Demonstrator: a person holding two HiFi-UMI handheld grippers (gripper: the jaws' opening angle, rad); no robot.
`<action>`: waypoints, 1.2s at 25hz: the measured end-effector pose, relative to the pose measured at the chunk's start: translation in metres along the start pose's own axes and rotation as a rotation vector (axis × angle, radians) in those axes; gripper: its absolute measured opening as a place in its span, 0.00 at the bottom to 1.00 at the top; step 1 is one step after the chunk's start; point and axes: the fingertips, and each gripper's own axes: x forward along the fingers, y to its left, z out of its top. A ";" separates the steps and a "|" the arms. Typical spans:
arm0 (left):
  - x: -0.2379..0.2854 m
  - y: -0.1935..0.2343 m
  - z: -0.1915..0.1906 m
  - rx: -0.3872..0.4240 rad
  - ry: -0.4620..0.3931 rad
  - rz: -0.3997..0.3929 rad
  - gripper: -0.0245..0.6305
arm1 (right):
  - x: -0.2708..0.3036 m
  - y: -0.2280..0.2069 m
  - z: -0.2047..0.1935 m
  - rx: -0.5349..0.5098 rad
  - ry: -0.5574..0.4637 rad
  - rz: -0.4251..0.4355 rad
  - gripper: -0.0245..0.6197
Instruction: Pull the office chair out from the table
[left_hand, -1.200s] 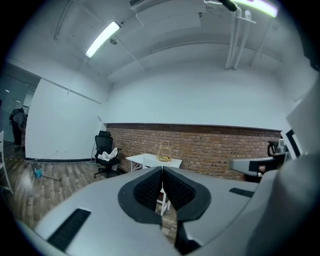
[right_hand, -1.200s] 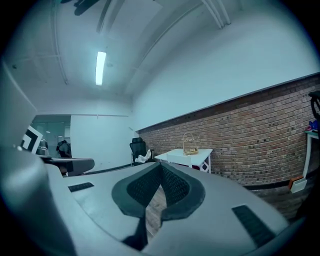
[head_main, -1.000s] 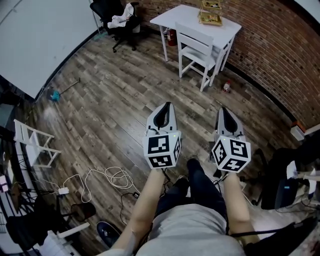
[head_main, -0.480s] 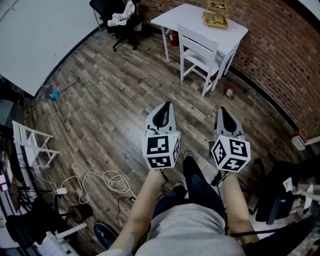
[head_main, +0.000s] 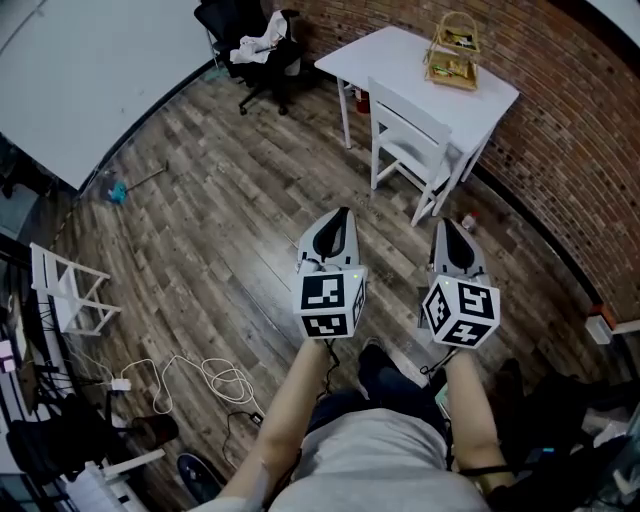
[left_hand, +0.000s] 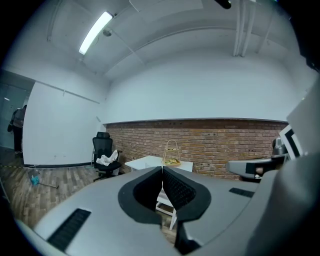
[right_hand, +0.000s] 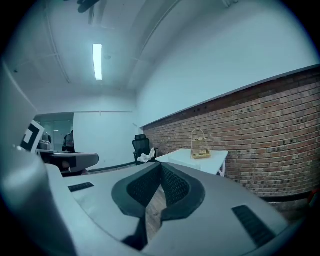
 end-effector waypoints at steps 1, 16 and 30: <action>0.010 0.000 0.005 0.002 -0.005 0.002 0.06 | 0.009 -0.005 0.005 0.002 -0.003 0.005 0.06; 0.102 0.007 0.008 -0.008 0.040 0.029 0.06 | 0.096 -0.048 0.012 0.027 0.036 0.027 0.06; 0.213 0.047 0.015 0.004 0.053 -0.062 0.06 | 0.206 -0.056 0.019 0.043 0.048 -0.033 0.06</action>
